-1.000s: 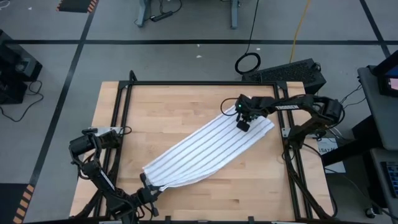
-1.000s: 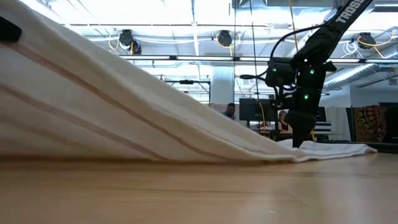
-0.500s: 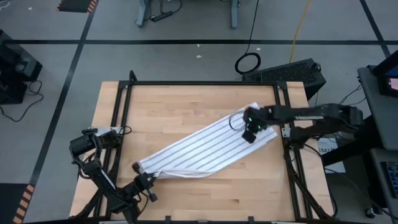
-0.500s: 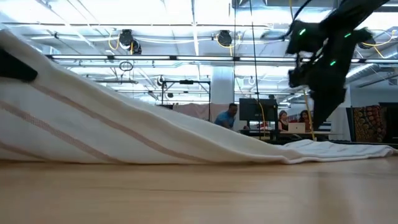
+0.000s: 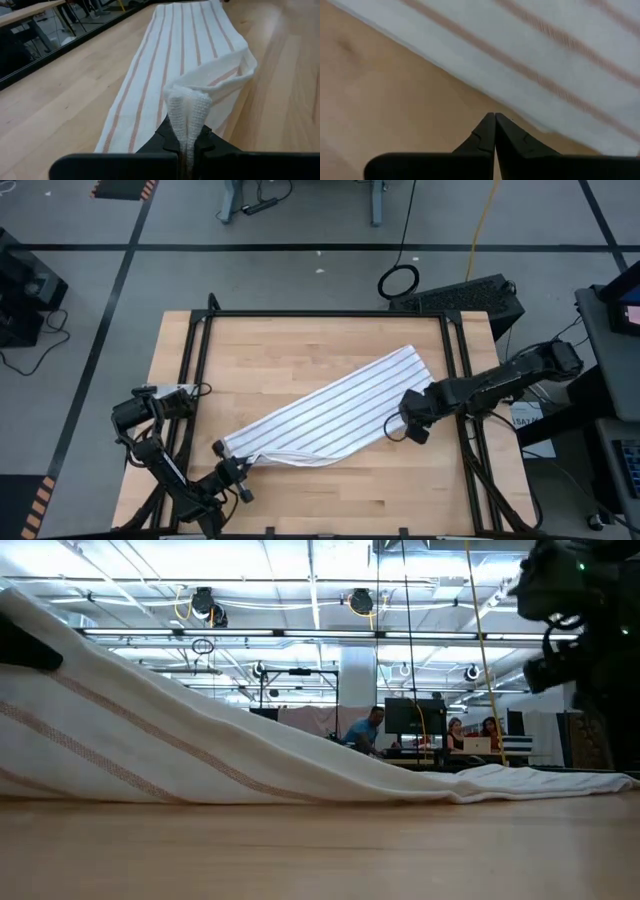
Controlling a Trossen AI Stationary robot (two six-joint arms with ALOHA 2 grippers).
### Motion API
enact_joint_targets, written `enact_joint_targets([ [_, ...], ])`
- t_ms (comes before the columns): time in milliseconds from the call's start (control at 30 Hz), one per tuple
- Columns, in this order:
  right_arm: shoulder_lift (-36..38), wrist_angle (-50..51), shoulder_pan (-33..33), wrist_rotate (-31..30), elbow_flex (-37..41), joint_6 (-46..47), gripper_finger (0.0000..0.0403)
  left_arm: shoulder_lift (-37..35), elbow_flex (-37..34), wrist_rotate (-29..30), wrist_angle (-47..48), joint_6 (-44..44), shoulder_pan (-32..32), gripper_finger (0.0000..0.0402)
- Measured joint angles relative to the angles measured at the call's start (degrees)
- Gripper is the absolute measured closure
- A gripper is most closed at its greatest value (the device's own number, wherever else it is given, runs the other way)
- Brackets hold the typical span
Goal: Roll towel into tight, uniform cylinder
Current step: Fold the white brown kitchen towel
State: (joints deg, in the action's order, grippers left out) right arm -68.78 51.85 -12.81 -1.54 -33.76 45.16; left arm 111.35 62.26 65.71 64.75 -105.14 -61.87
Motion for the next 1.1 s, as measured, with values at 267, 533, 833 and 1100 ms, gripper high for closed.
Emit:
enact_joint_targets([
  [267, -6.93, 0.33, -2.29, -3.9, 2.15, 2.61, 0.0402, 0.0, 0.0, -0.71, 0.0, 0.63, -0.02, 0.04],
  [533, -8.52, 5.44, -0.64, -9.38, 2.12, 6.31, 0.0403, 0.0, 0.0, -2.95, -0.74, 0.91, -0.09, 0.04],
  [833, -8.14, 14.13, 0.76, -13.5, -0.29, 10.42, 0.0403, 0.0, 0.0, -2.97, -1.05, 0.99, -0.09, 0.04],
  [1100, -7.29, 4.36, 0.67, -13.86, -10.49, -1.16, 0.0403, 0.0, 0.0, -2.62, -1.77, 0.48, 0.02, 0.04],
])
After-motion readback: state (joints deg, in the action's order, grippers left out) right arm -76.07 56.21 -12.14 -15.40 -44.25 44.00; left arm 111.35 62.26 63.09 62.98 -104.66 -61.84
